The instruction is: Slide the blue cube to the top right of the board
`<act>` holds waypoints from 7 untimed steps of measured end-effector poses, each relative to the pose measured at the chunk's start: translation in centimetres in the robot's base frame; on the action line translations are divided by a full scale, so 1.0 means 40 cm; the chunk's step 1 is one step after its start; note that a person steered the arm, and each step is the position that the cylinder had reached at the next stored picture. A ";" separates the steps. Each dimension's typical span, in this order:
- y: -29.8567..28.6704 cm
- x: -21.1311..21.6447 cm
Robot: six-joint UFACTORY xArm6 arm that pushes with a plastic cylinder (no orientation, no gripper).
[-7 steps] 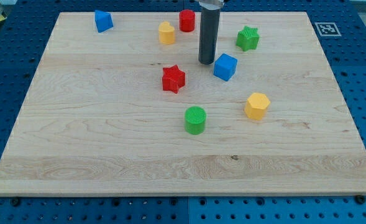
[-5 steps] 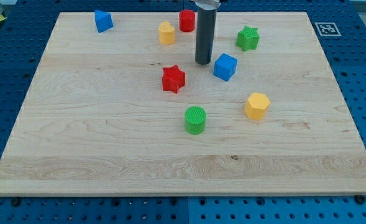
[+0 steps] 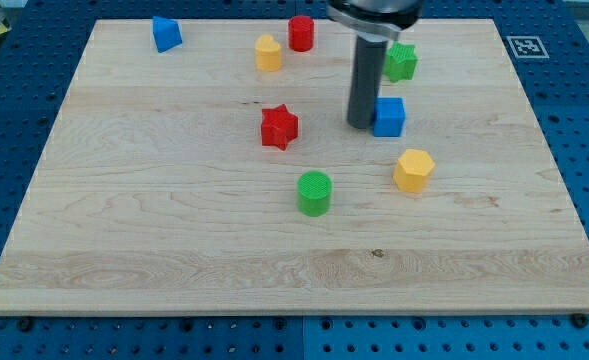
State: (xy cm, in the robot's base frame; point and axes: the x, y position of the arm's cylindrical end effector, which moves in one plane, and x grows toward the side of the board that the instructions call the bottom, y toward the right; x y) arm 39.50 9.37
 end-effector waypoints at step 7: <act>0.345 0.105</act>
State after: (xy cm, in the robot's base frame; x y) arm 43.70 23.17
